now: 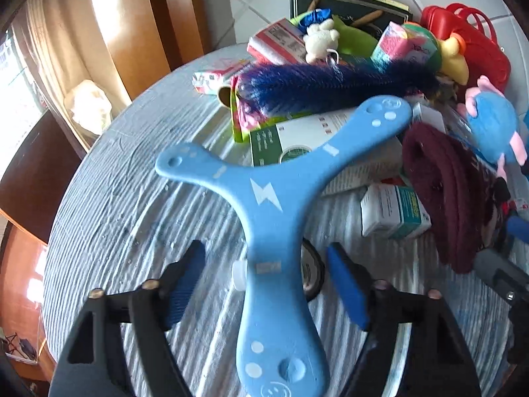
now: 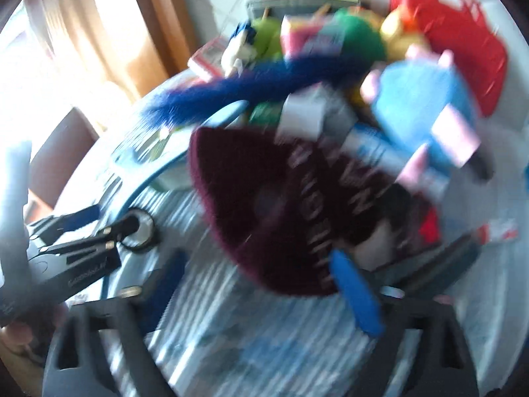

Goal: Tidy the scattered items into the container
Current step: 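Lift the blue toy with left gripper while right lifts the beanie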

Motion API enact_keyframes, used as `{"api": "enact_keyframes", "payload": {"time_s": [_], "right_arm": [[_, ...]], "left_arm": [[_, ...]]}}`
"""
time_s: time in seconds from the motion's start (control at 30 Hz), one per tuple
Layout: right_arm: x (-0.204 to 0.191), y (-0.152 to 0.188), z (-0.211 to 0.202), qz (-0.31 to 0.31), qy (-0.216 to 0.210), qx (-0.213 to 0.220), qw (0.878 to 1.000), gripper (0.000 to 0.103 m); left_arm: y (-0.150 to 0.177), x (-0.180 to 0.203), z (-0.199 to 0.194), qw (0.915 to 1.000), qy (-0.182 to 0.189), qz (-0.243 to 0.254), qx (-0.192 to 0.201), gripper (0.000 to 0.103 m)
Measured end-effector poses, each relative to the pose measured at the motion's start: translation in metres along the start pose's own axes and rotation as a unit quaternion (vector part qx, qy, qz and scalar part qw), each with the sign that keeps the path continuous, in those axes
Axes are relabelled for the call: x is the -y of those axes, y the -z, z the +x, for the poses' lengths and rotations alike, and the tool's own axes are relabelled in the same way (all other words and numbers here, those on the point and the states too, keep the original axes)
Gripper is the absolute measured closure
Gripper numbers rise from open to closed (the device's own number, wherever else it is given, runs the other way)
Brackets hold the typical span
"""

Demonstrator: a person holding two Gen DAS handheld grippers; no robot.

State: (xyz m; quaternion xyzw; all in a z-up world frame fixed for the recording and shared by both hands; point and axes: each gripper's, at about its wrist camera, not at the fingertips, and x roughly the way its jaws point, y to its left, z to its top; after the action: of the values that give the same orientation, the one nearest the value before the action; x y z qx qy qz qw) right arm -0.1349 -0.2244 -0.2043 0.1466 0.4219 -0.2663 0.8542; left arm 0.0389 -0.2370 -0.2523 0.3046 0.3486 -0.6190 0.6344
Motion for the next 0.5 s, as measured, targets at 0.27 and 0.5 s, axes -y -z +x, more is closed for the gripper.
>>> {"api": "enact_keyframes", "payload": {"time_s": [0.27, 0.5], "right_arm": [[-0.004, 0.001, 0.044, -0.005, 0.079, -0.004, 0.997, 0.000], [0.013, 0.005, 0.032, 0.038, 0.086, 0.027, 0.995, 0.056]], "left_arm": [[0.001, -0.025, 0.040, 0.9966, 0.030, -0.072, -0.028, 0.020], [-0.003, -0.027, 0.033, 0.9961, 0.048, -0.071, -0.022, 0.071]]}}
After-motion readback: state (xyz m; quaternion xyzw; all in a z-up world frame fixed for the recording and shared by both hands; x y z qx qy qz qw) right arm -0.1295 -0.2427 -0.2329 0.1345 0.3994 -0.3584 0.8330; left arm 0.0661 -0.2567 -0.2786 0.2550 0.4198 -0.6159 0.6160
